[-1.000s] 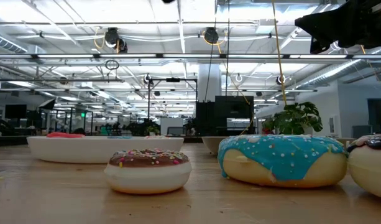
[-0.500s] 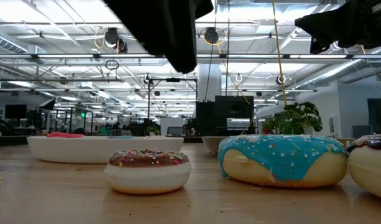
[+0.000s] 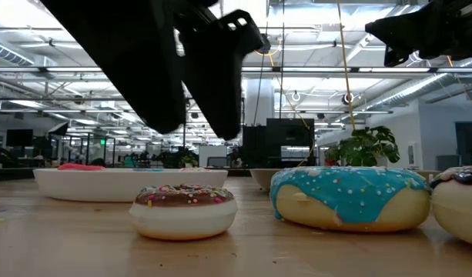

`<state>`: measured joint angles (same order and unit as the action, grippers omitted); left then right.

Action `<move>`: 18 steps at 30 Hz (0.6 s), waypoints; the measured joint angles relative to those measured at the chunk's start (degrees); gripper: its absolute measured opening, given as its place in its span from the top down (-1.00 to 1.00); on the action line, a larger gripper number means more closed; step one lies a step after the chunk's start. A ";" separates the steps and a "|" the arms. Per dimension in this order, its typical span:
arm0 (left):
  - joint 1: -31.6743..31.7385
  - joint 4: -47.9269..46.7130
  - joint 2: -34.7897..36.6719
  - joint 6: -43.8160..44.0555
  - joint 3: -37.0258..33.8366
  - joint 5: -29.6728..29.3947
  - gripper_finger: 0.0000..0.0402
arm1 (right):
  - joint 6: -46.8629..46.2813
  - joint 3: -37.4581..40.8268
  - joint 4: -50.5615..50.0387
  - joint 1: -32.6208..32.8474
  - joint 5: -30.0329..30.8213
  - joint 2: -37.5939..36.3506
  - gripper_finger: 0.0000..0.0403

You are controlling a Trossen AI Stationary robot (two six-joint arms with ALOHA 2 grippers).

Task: Pick & Place donuts
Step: Put the small brown donut on the white plate

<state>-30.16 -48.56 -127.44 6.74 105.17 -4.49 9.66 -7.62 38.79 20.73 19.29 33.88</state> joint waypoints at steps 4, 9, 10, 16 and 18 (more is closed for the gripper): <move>0.32 2.30 0.00 -1.14 -1.17 0.50 -0.41 | 0.00 0.00 0.00 0.00 0.00 0.00 1.00; 0.96 2.27 0.00 -1.63 -3.43 1.64 -0.41 | -0.01 0.00 0.00 0.00 -0.02 -0.01 1.00; 1.02 2.41 0.00 -1.82 -3.79 1.87 -0.41 | 0.00 0.00 0.00 0.00 -0.02 -0.01 1.00; 1.05 4.96 0.00 -2.38 -6.19 2.62 -0.41 | 0.01 0.00 0.00 0.00 -0.02 -0.01 1.00; 1.15 5.76 0.00 -2.34 -6.84 3.16 -0.41 | 0.01 0.00 0.00 0.00 -0.02 -0.01 1.00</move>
<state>-29.00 -42.80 -127.44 4.40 98.33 -1.34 9.67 -7.62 38.79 20.73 19.27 33.87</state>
